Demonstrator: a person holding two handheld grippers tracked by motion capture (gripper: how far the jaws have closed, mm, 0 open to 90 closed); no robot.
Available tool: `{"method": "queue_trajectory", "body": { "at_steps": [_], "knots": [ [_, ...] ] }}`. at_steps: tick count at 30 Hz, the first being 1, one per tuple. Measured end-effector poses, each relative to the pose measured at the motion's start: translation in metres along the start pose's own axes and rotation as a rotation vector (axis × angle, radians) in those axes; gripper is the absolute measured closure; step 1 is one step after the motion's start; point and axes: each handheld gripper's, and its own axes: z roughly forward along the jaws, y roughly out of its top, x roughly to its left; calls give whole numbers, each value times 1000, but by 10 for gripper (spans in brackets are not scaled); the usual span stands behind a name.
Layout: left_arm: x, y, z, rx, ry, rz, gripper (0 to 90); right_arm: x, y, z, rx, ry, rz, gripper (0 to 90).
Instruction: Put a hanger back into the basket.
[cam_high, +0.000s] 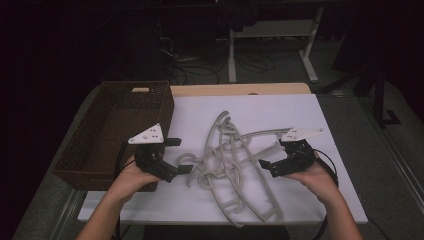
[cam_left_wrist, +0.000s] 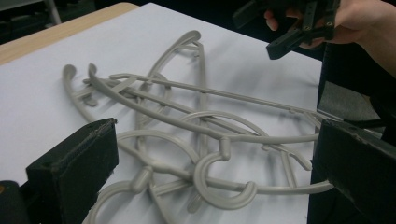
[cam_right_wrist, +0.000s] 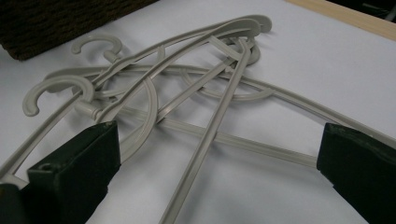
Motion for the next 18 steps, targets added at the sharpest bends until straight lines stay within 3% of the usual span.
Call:
{"method": "queue_trajectory", "body": {
  "at_steps": [12,18],
  "knots": [
    [-1,7,36,22,-38,25,0,2,-1,7,16,14,-2,0],
    [-2,3,50,36,-53,31,0,6,-3,11,33,30,-14,0]
  ]
}}
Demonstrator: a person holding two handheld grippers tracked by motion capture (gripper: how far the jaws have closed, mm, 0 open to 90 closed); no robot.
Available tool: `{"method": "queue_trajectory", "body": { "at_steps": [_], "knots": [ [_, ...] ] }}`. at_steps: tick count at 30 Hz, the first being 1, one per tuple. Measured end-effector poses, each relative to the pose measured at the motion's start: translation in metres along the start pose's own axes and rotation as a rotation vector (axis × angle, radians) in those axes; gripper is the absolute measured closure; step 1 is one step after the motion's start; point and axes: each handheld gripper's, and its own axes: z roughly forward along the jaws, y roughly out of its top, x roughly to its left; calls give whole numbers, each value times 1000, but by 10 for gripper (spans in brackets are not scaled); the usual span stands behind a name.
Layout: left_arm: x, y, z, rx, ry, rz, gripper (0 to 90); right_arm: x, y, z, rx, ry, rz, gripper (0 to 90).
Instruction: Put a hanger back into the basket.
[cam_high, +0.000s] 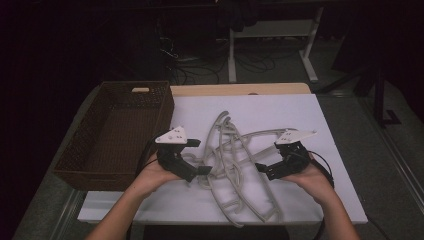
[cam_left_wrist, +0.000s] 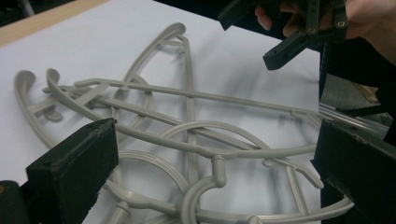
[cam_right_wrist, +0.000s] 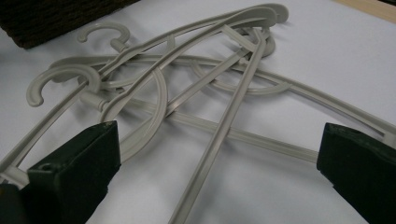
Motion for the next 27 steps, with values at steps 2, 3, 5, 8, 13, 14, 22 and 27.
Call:
{"method": "queue_trajectory", "body": {
  "at_steps": [2,3,5,8,13,14,22,27],
  "knots": [
    [0,-4,6,17,-3,2,0,0,0,1,4,2,-1,0],
    [1,-5,9,25,-4,4,0,0,-1,2,6,3,-1,0],
    [0,-10,16,34,-7,6,21,0,-1,3,8,5,-1,0],
    [0,-15,24,61,-4,9,63,1,-1,3,10,7,-1,0],
    [-6,-23,34,73,-17,25,209,-1,-1,3,9,7,2,0],
    [-8,-25,37,80,-13,30,257,-1,-2,3,11,7,3,0],
    [-22,-32,52,147,-89,52,732,-2,-2,3,10,7,4,0],
    [-27,-36,62,218,-77,67,857,-2,-2,3,11,8,2,0]
  ]
}}
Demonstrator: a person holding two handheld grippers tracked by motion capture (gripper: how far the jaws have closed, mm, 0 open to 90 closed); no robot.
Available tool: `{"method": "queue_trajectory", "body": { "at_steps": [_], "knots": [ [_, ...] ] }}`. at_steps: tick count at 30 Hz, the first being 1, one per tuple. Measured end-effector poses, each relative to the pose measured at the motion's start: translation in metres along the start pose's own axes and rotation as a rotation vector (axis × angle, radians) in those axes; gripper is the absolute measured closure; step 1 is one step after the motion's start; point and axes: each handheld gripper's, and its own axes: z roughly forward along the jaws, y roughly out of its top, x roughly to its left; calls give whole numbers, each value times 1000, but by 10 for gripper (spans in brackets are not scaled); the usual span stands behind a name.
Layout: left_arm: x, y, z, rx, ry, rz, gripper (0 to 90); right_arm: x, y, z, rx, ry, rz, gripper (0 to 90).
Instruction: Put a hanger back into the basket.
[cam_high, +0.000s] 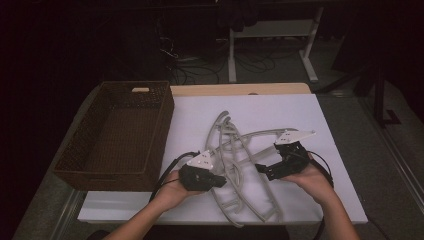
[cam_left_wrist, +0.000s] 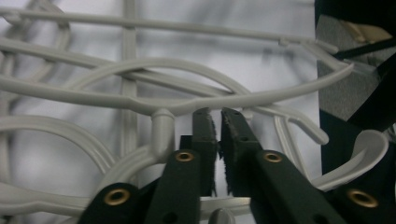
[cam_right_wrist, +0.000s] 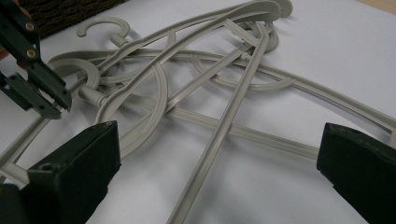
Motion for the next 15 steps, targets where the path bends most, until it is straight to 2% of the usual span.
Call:
{"method": "queue_trajectory", "body": {
  "at_steps": [3,9,10,12,13,15],
  "knots": [
    [3,-1,1,25,34,-7,890,0,0,0,1,1,0,0],
    [11,-4,-5,39,90,-30,897,0,0,0,2,2,1,0],
    [14,-5,-7,47,116,-34,897,0,0,0,2,2,2,0],
    [16,-5,-8,48,126,-42,897,0,0,0,2,1,2,0],
    [20,-6,-11,55,156,-48,897,0,0,0,2,2,2,0],
    [22,-7,-12,53,161,-57,897,-1,0,0,1,2,2,0]
  ]
}}
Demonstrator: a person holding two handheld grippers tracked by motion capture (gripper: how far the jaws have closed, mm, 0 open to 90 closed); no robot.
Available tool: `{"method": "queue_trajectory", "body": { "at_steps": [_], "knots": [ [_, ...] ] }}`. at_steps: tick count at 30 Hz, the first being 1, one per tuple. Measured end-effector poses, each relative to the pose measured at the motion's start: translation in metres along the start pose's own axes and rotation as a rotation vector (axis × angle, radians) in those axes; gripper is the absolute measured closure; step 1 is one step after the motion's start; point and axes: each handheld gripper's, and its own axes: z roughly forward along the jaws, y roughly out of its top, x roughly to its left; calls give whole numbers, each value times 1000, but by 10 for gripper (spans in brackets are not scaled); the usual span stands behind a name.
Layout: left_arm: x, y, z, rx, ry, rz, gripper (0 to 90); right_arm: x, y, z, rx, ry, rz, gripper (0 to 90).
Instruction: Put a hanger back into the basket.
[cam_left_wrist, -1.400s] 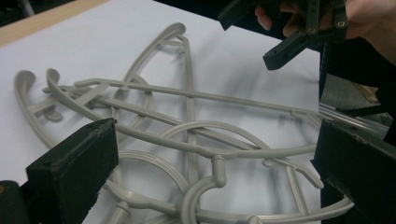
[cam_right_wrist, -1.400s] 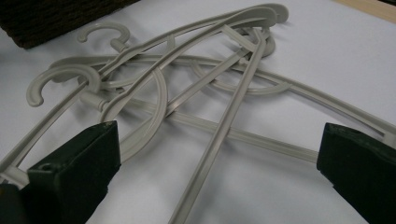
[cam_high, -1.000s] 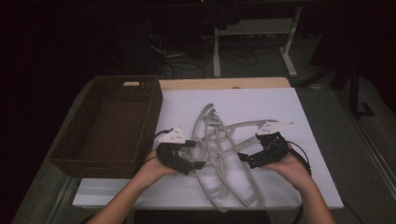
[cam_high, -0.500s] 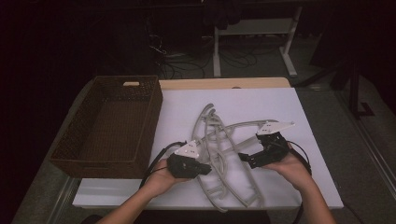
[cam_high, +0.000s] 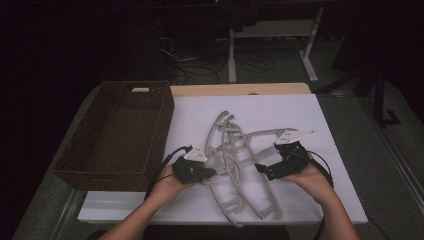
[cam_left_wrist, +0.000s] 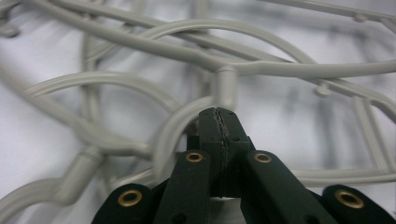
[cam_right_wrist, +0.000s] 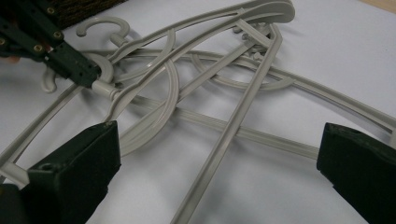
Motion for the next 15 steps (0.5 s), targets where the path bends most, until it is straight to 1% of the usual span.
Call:
{"method": "queue_trajectory", "body": {
  "at_steps": [1,4,7,8,11,13,15],
  "knots": [
    [4,-1,-2,4,19,-14,897,0,0,0,0,-1,1,0],
    [7,-1,-4,0,21,-30,898,0,0,0,-1,0,-2,0],
    [5,0,-11,-8,14,-34,898,-1,0,-1,-3,-1,2,0],
    [2,1,-14,-2,14,-29,898,-1,0,-2,-5,-2,7,0],
    [0,1,-14,11,18,-24,898,-1,-1,-1,-3,-1,4,0],
    [3,1,-9,34,45,-26,898,-1,-1,-1,0,-1,2,0],
    [6,2,-7,33,52,-31,899,-1,-1,-1,-1,-1,2,0]
  ]
}}
